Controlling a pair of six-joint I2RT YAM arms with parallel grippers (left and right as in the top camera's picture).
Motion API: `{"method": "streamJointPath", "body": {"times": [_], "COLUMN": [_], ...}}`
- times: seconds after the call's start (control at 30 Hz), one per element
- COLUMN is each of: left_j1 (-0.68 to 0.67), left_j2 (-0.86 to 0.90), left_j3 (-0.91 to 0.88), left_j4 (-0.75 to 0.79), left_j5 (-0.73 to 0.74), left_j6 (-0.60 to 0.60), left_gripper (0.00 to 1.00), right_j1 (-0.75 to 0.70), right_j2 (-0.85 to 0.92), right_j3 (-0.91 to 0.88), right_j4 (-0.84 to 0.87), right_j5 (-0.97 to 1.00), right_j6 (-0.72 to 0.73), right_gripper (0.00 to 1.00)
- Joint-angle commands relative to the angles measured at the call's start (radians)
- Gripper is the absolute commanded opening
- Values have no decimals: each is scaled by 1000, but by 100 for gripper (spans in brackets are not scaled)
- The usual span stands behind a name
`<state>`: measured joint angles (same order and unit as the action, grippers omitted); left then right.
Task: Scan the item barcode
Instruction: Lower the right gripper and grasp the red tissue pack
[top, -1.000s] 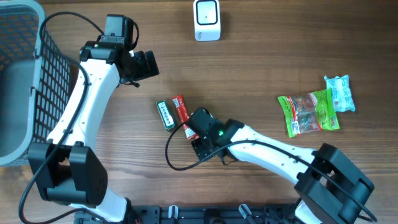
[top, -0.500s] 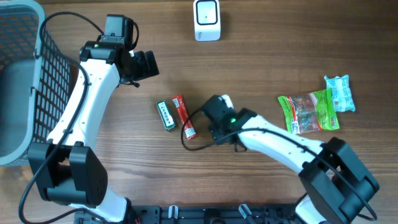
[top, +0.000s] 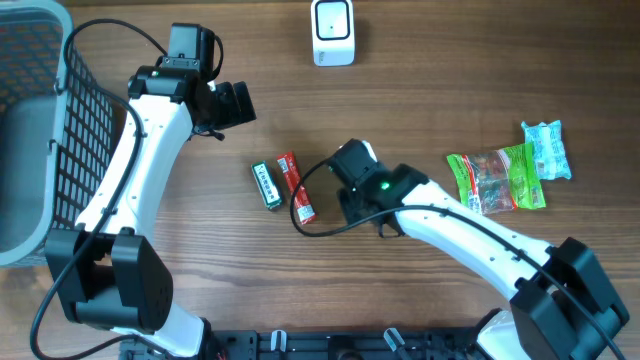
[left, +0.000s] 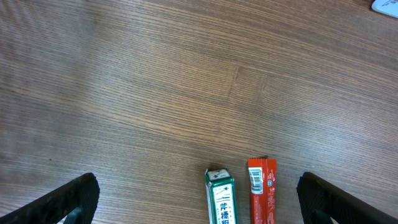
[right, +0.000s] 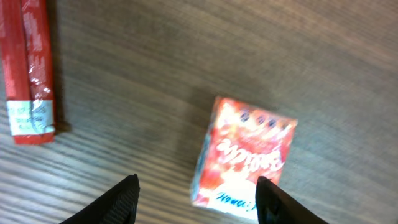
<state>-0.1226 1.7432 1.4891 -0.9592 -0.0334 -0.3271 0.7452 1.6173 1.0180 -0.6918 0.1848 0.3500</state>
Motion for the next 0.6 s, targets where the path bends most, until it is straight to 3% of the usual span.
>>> {"method": "streamJointPath", "body": {"times": [0.0,0.13,0.2,0.37,0.5,0.57], "left_j1": [1,1,1,1,1,1], "left_j2": [6,6,6,6,6,6], "left_j3": [-5,-5,-5,-5,-5,-5], "left_j4": [2,2,2,2,2,2], "left_j5": [-13,-13,-13,-13,-13,-13], "left_j6": [5,5,5,5,5,5], "left_gripper": [100,100,100,100,100,100], "right_j1": [48,116,105,-34,-161,-213], "right_j2": [-2,-2,-2,-3,-3,-2], "right_j3": [-28,-77,-79,-79,-79,-79], "right_j4": [5,24,42,105,72,60], "right_j5": [111,377,399,19,-151,-206], "right_j6": [118,185,193,38,-7,-27], "right_gripper": [56,55,55,49,48,37]}}
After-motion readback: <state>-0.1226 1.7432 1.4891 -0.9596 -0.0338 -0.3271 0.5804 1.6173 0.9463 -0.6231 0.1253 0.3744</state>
